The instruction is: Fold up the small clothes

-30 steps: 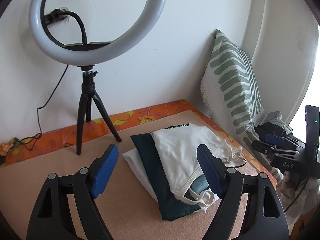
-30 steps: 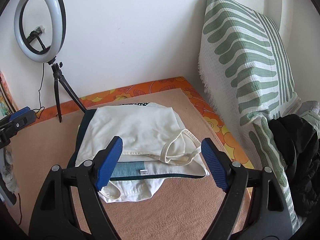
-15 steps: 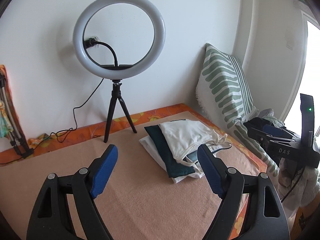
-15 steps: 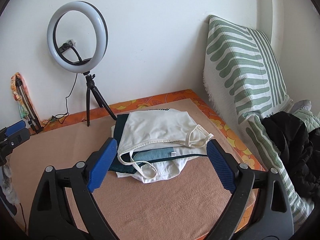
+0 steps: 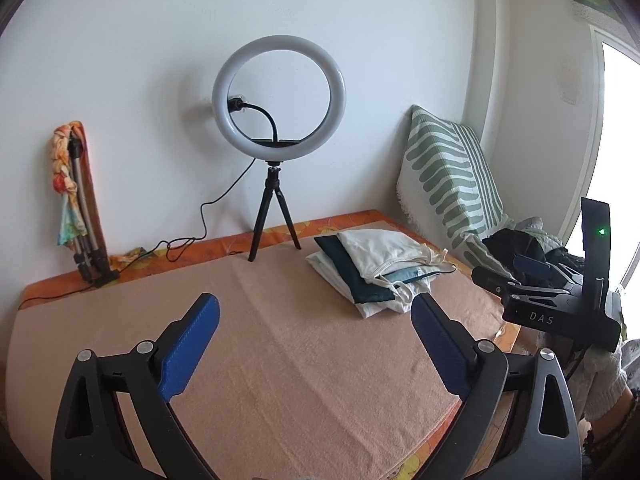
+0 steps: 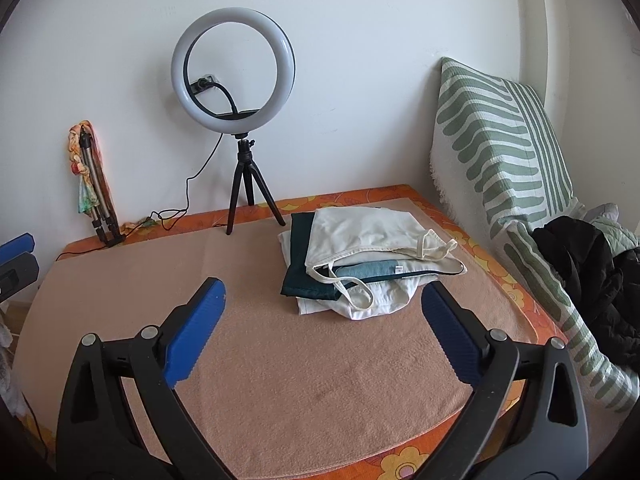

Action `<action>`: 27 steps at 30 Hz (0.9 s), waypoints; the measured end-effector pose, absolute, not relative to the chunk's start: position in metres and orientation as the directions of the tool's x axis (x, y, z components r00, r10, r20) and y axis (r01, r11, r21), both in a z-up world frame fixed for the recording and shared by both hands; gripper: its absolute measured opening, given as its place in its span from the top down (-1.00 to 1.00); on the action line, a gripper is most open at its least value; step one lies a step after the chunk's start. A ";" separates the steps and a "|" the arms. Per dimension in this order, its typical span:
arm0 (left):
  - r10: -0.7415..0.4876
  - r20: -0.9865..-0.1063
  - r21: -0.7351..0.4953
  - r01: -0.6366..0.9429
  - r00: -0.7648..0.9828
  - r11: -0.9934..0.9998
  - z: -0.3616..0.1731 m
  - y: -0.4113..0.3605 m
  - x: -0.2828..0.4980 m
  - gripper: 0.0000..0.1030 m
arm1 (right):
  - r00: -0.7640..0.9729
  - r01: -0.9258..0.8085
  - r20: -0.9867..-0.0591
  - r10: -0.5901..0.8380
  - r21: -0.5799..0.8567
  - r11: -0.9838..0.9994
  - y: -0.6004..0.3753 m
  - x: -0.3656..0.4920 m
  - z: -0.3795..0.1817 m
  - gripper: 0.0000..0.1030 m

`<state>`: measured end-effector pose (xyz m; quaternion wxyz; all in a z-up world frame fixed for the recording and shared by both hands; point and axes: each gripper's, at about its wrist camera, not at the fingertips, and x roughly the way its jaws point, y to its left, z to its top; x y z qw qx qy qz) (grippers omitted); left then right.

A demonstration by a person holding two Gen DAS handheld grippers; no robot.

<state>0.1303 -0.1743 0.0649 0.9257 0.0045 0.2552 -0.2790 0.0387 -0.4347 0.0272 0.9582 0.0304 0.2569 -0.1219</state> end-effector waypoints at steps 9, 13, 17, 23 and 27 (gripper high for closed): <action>-0.466 -0.510 -0.101 0.487 0.723 0.867 0.035 -0.154 0.098 -0.97 | 0.836 0.328 -0.458 -0.303 -0.027 0.944 -0.412 0.009 0.009 -1.00; -0.433 -0.521 -0.076 0.466 0.735 0.882 0.020 -0.148 0.091 -0.99 | 0.822 0.372 -0.455 -0.343 -0.027 0.928 -0.410 0.004 0.000 -1.00; -0.416 -0.512 -0.052 0.456 0.751 0.888 0.009 -0.145 0.087 -0.99 | 0.830 0.375 -0.443 -0.340 -0.008 0.927 -0.409 0.000 -0.004 -1.00; -0.414 -0.515 -0.024 0.471 0.750 0.882 0.000 -0.144 0.081 -0.99 | 0.846 0.359 -0.420 -0.328 -0.006 0.933 -0.404 0.000 -0.003 -1.00; -0.405 -0.515 -0.017 0.464 0.756 0.886 -0.003 -0.143 0.078 -0.99 | 0.855 0.359 -0.396 -0.335 -0.014 0.933 -0.400 -0.002 -0.001 -1.00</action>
